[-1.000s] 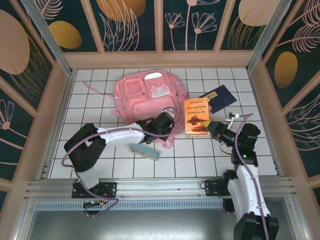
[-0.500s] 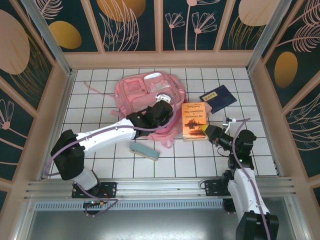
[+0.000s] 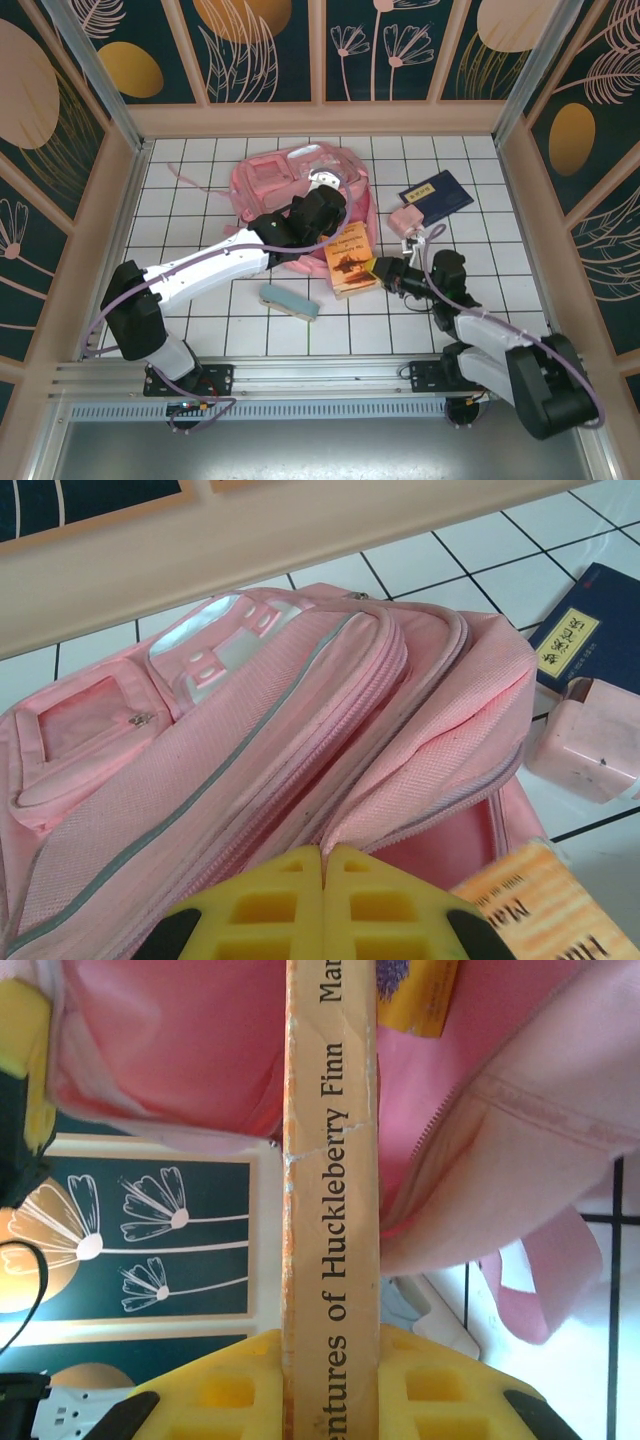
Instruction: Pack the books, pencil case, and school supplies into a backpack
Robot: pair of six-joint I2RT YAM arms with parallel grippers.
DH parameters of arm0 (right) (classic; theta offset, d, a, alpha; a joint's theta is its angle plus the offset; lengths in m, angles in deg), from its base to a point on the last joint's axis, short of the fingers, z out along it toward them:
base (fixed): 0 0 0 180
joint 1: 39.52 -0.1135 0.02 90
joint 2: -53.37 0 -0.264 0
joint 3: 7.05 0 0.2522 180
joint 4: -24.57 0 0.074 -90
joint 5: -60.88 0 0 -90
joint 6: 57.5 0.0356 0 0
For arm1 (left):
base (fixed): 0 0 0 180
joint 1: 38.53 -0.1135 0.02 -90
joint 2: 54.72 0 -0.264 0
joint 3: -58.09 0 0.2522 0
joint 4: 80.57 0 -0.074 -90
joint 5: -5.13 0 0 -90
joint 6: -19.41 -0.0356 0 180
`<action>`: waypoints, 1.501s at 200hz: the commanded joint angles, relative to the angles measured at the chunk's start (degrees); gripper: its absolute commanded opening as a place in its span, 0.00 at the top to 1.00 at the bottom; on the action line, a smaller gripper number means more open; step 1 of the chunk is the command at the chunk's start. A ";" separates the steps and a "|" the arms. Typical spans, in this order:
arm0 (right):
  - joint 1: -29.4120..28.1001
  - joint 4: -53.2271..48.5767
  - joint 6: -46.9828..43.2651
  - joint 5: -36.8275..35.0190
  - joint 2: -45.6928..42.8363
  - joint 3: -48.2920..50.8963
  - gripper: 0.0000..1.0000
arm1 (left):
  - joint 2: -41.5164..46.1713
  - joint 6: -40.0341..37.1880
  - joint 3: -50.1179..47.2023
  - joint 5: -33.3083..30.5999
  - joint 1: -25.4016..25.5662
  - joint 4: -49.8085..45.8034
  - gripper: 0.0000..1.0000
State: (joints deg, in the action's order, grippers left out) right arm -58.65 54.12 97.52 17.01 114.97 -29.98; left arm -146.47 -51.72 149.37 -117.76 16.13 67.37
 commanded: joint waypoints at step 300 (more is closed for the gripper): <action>-11.69 9.15 1.59 -22.57 51.97 -44.53 0.37 | 7.71 -2.47 -6.50 5.93 -0.33 9.24 1.00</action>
State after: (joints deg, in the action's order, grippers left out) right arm -70.28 64.98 102.37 -3.78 172.31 -77.94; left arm -141.02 -54.48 142.99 -109.56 15.69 72.24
